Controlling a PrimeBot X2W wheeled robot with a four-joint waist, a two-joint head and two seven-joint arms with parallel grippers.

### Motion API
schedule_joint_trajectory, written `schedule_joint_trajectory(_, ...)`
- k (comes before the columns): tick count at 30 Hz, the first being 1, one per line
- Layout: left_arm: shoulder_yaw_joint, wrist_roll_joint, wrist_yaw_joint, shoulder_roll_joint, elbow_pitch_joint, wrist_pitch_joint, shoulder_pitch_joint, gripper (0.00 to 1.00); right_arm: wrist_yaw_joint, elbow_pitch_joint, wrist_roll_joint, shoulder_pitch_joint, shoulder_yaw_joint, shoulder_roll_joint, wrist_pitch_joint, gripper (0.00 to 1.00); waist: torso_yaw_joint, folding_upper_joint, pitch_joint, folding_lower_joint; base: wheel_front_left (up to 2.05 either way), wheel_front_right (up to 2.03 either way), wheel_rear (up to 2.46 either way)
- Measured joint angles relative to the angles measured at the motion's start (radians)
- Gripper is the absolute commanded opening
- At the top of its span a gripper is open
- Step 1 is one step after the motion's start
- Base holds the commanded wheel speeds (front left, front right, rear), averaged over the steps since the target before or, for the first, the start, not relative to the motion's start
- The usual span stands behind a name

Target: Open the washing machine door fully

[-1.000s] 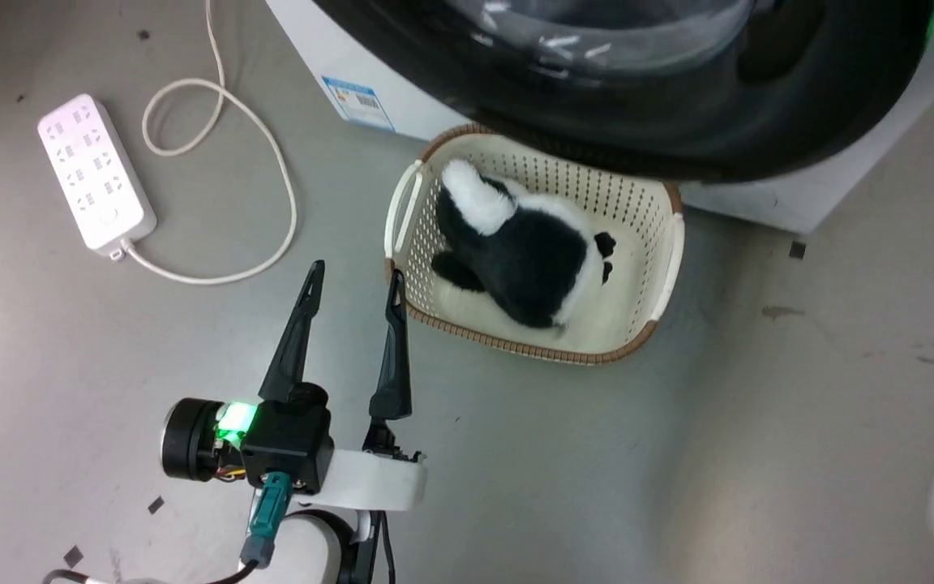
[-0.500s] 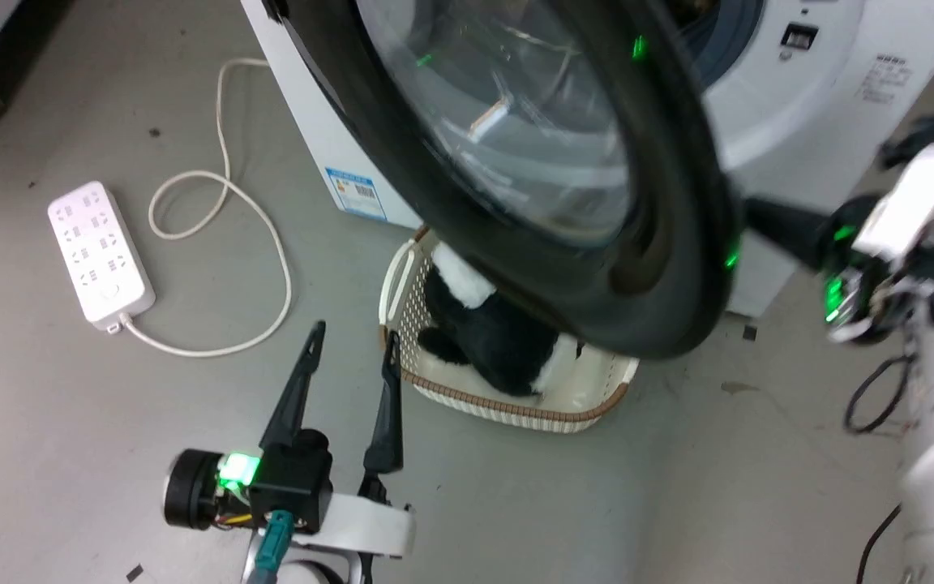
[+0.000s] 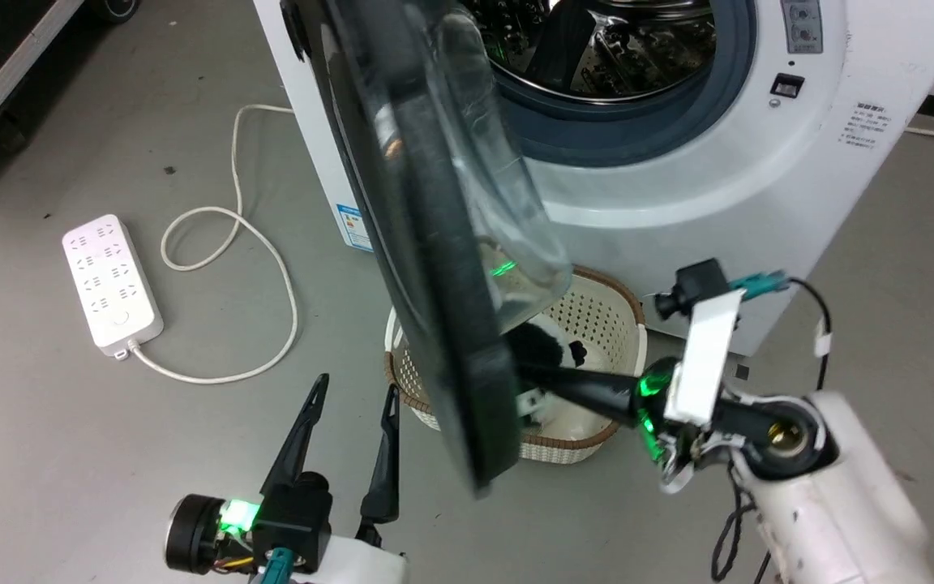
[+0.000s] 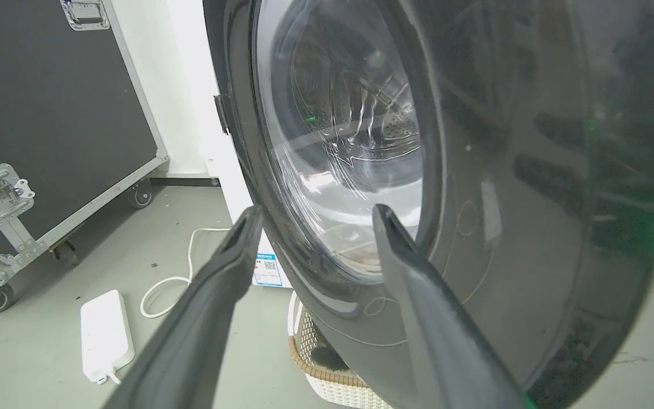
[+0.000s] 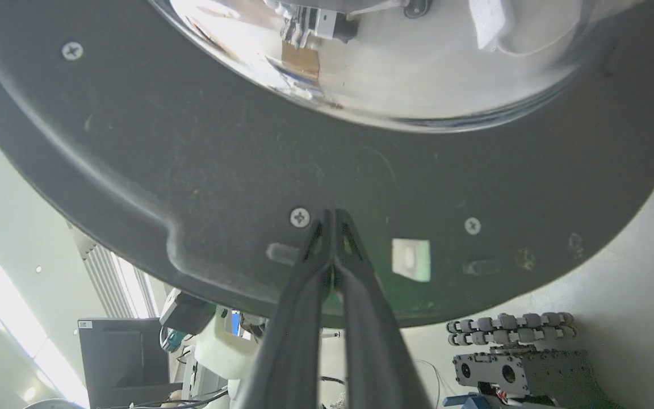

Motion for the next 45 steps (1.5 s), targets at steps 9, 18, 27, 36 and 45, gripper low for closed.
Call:
schedule_joint_trajectory(9,0.027,0.0,-0.001,0.002,-0.001,0.0,0.006,1.0,0.0,-0.005,-0.024,0.017,-0.007,-0.001,-0.138,1.0,-0.006,0.0,-0.017,0.0001,0.0,0.0,0.0)
schedule_joint_trajectory(18,0.076,-0.024,-0.014,0.004,-0.005,0.0,0.01,1.0,0.0,-0.263,-0.363,0.09,-0.082,-0.152,-0.496,1.0,-0.066,0.0001,-0.059,0.0001,0.0,0.0,0.0)
schedule_joint_trajectory(27,0.142,-0.037,-0.037,0.025,-0.007,0.0,0.041,1.0,0.0,-0.432,-0.959,0.279,-0.053,-0.348,-1.009,1.0,-0.15,0.0,-0.119,0.0,0.0,0.0,0.0)
schedule_joint_trajectory(36,0.178,-0.043,-0.055,0.028,-0.007,0.0,0.094,1.0,0.0,-0.509,-1.363,0.584,-0.205,-0.111,-1.157,1.0,-0.226,0.0,-0.153,0.0,0.0,0.0,0.0)
schedule_joint_trajectory(45,0.19,-0.043,-0.07,0.024,0.01,0.0,0.103,1.0,0.0,-0.462,-1.454,0.672,-0.235,-0.004,-1.187,1.0,-0.252,0.0,-0.151,0.0002,0.0,0.0,0.0)
